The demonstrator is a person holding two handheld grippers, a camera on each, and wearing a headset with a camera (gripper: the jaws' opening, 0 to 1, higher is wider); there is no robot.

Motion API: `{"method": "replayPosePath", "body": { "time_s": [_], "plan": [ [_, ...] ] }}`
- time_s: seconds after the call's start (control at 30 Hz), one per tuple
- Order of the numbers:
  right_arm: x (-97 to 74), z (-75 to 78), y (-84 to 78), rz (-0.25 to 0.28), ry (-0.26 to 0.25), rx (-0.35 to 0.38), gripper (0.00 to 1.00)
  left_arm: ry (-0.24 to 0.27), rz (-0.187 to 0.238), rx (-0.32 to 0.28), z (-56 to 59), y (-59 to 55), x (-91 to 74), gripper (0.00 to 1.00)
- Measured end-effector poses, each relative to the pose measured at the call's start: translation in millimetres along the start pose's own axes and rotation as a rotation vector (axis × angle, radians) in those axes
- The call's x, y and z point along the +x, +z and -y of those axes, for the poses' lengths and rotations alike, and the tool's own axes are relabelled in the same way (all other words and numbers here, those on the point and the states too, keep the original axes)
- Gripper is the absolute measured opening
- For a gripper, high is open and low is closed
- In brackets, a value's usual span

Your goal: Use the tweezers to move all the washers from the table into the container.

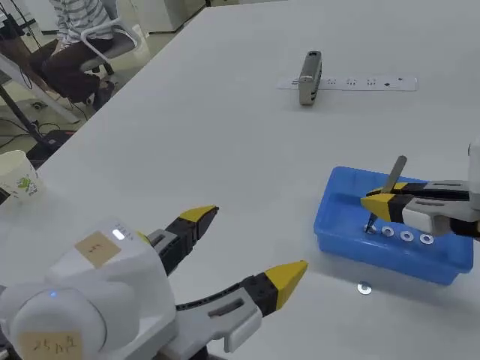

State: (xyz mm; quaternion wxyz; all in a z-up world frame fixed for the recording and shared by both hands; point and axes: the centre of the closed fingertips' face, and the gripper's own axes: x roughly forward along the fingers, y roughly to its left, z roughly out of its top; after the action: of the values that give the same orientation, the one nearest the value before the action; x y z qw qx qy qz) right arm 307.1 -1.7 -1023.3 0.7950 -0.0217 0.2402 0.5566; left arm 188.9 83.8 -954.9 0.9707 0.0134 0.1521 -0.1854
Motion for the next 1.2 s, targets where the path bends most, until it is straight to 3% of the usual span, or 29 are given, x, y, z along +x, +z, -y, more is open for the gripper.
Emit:
{"method": "replayPosePath", "body": {
  "time_s": [0.2, 0.43, 0.7, 0.87, 1.2],
  "plan": [
    [-7.2, -9.5, 5.9, 0.029, 0.003, 0.0, 0.04, 0.0, 0.01, -0.009, -0.5, 1.7, -0.6, 0.69],
    [-22.2, -23.4, 22.2, 0.106, 0.002, -0.02, 0.04, 0.0, 0.013, -0.008, -0.6, 2.1, -0.7, 0.69],
    [-41.7, -56.0, 41.0, 0.193, 0.042, -0.034, 0.04, 0.004, 0.016, -0.006, -1.6, 2.8, -1.0, 0.69],
    [-39.4, -71.8, 27.3, 0.171, 0.078, -0.033, 0.04, 0.01, 0.026, -0.006, -2.4, 4.6, -2.1, 0.69],
    [-27.3, -74.3, -12.5, 0.07, 0.07, 0.002, 0.04, 0.012, 0.034, 0.001, -2.3, 6.3, -2.9, 0.7]
  ]
}}
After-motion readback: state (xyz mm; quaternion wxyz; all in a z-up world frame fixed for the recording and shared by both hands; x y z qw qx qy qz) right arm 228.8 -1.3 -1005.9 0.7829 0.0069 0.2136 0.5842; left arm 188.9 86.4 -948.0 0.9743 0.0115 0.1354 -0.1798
